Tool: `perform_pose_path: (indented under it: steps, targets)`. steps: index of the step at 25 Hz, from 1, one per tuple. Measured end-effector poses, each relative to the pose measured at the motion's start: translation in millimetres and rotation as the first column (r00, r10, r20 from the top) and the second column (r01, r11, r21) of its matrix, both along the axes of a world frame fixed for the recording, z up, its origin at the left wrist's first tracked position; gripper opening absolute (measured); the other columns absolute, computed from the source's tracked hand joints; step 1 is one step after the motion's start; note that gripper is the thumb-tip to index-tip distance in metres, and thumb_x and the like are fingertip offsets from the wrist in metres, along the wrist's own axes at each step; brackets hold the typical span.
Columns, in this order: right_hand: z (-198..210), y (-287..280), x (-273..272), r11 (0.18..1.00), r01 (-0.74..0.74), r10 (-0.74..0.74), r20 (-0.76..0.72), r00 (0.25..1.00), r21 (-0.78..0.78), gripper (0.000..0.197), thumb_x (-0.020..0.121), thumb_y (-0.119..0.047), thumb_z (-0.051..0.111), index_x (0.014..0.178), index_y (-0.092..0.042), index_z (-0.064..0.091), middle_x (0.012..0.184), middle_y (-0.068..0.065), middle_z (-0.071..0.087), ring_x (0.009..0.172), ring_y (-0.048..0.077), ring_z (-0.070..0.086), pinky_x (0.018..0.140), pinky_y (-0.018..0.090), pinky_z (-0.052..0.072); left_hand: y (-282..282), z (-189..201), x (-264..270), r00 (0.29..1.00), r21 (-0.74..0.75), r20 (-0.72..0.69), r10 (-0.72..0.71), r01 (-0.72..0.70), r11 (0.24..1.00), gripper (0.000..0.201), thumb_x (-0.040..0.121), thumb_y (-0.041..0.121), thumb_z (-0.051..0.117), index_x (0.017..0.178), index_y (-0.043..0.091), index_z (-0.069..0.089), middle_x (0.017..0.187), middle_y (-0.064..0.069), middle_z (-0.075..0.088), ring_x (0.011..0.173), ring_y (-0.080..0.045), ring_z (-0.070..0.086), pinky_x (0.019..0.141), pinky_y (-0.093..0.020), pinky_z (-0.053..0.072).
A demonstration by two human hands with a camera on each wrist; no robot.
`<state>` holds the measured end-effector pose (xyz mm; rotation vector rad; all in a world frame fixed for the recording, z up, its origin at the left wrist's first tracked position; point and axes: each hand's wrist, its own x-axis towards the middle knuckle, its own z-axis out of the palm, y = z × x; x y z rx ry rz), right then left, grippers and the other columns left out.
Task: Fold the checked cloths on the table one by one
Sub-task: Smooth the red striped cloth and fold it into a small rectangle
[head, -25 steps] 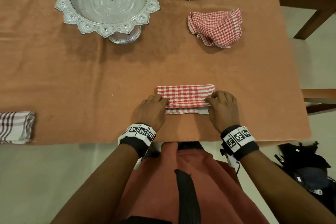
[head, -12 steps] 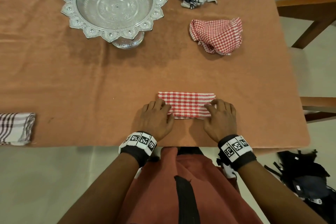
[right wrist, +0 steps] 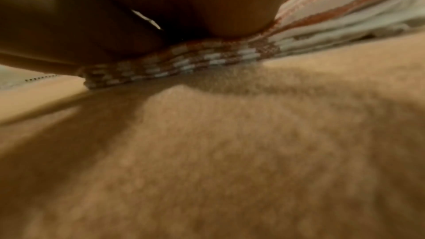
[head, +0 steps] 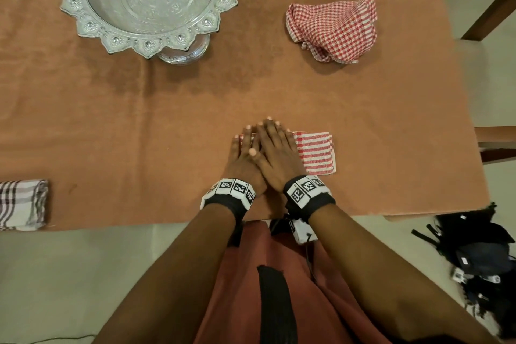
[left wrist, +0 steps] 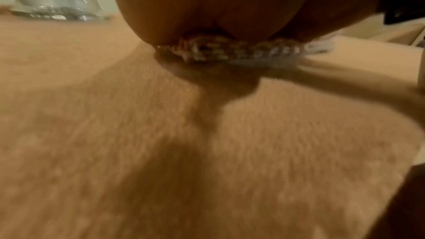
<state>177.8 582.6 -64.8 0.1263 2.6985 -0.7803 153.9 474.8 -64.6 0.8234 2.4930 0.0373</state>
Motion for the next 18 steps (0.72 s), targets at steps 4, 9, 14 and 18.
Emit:
perform_pose_path:
  steps: [4, 9, 14, 18]
  targets:
    - [-4.9, 2.9, 2.6, 0.993, -0.081, 0.079, 0.026, 0.997, 0.086, 0.078, 0.086, -0.065, -0.001, 0.153, -0.024, -0.008, 0.159, 0.005, -0.018, 0.146, 0.019, -0.019, 0.118, 0.039, -0.014, -1.7, -8.9, 4.4, 0.998, -0.042, -0.051, 0.035, -0.037, 0.998, 0.085, 0.09, 0.058, 0.026, 0.144, 0.024, -0.03, 0.154, -0.005, -0.032, 0.141, -0.03, -0.031, 0.114, -0.053, -0.016]
    - [-10.3, 30.6, 19.0, 0.962, -0.066, 0.049, 0.07, 0.996, 0.264, 0.077, 0.086, -0.065, -0.004, 0.152, -0.025, -0.007, 0.161, 0.0, -0.012, 0.147, 0.021, -0.017, 0.118, 0.042, -0.012, -3.8, -9.5, -1.3, 0.985, 0.058, -0.098, 0.144, -0.139, 0.989, 0.081, 0.088, 0.06, 0.023, 0.151, 0.023, -0.013, 0.155, -0.003, -0.026, 0.145, -0.027, -0.021, 0.115, -0.053, -0.013]
    - [-9.1, 51.5, 36.6, 0.883, 0.138, -0.175, 0.041, 0.984, 0.449, 0.073, 0.094, -0.062, 0.006, 0.154, -0.022, 0.0, 0.161, -0.001, -0.008, 0.148, 0.025, -0.011, 0.111, 0.044, -0.022, -10.8, -12.7, -7.0, 0.984, 0.027, -0.103, 0.145, -0.143, 0.989, 0.091, 0.081, 0.08, 0.012, 0.143, 0.027, -0.027, 0.154, -0.003, -0.031, 0.142, -0.027, -0.028, 0.114, -0.054, -0.016]
    - [-7.8, 56.6, 39.6, 0.877, 0.199, -0.244, 0.048, 0.969, 0.438, 0.072, 0.094, -0.063, 0.011, 0.153, -0.023, 0.0, 0.161, -0.003, -0.007, 0.147, 0.034, -0.007, 0.118, 0.05, -0.006, -8.4, -13.2, -7.2, 0.988, 0.018, -0.075, 0.133, -0.132, 0.991, 0.092, 0.079, 0.082, 0.01, 0.143, 0.028, -0.028, 0.154, -0.003, -0.032, 0.143, -0.029, -0.027, 0.113, -0.055, -0.017]
